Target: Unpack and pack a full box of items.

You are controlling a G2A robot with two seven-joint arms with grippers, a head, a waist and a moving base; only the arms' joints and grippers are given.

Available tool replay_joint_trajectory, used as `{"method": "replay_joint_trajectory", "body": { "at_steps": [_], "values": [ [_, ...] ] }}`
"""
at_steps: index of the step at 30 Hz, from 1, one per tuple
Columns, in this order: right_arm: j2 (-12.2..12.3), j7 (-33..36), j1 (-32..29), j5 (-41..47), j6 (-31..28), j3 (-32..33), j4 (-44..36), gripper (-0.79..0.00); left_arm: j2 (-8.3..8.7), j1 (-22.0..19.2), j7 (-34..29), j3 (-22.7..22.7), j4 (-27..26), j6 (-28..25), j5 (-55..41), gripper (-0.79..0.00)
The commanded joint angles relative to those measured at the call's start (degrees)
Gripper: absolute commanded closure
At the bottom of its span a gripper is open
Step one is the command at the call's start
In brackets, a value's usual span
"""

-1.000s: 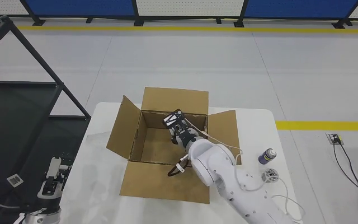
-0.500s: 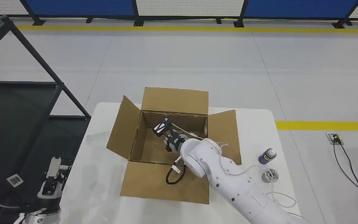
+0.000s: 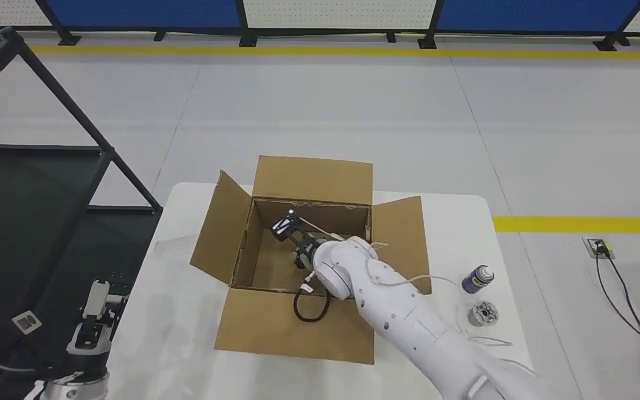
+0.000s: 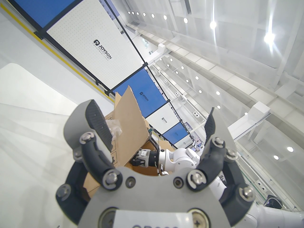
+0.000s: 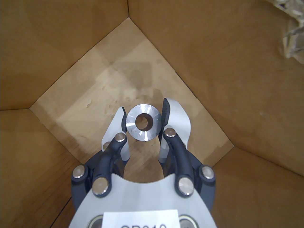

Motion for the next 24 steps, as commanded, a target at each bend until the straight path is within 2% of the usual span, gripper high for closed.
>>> {"method": "replay_joint_trajectory", "body": {
  "at_steps": [1,5,6,7,8,11,13,15,17,24],
  "values": [
    [-0.84,-1.00,0.40,0.17,0.11,-0.27,2.18,0.000,0.00,0.00,0.00,0.00,0.00,0.00,0.00,-0.785],
    [-2.09,-2.02,1.09,0.84,-0.65,-0.30,5.40,0.000,0.00,0.00,0.00,0.00,0.00,0.00,0.00,-0.785],
    [-2.34,-2.24,1.22,0.90,-0.77,-0.28,5.99,-0.052,0.00,0.00,0.00,0.00,0.00,0.00,0.00,-0.785],
    [-2.58,-2.44,1.32,0.96,-0.98,-0.26,6.45,-0.212,0.00,0.00,0.00,0.00,0.00,0.00,0.00,-0.785],
    [-2.78,-2.62,1.37,1.00,-1.19,-0.23,6.83,-0.274,0.00,0.00,0.00,0.00,0.00,0.00,0.00,-0.785],
    [-3.29,-2.85,1.52,0.85,-1.38,-0.09,7.56,-0.391,0.00,0.00,0.00,0.00,0.00,0.00,0.00,-0.785],
    [-3.54,-2.82,1.48,0.66,-1.52,0.00,7.75,-0.579,0.00,0.00,0.00,0.00,0.00,0.00,0.00,-0.785],
    [-3.72,-2.66,1.46,0.28,-1.63,0.08,7.80,-0.733,0.00,0.00,0.00,0.00,0.00,0.00,0.00,-0.785],
    [-3.86,-2.60,1.34,-0.25,-1.37,0.17,7.58,-0.785,0.00,0.00,0.00,0.00,0.00,0.00,0.00,-0.785],
    [-3.03,-5.53,-0.27,-3.02,-0.03,1.86,3.25,-0.785,0.00,0.00,0.00,0.00,0.00,0.00,0.00,-0.785]
  ]
}}
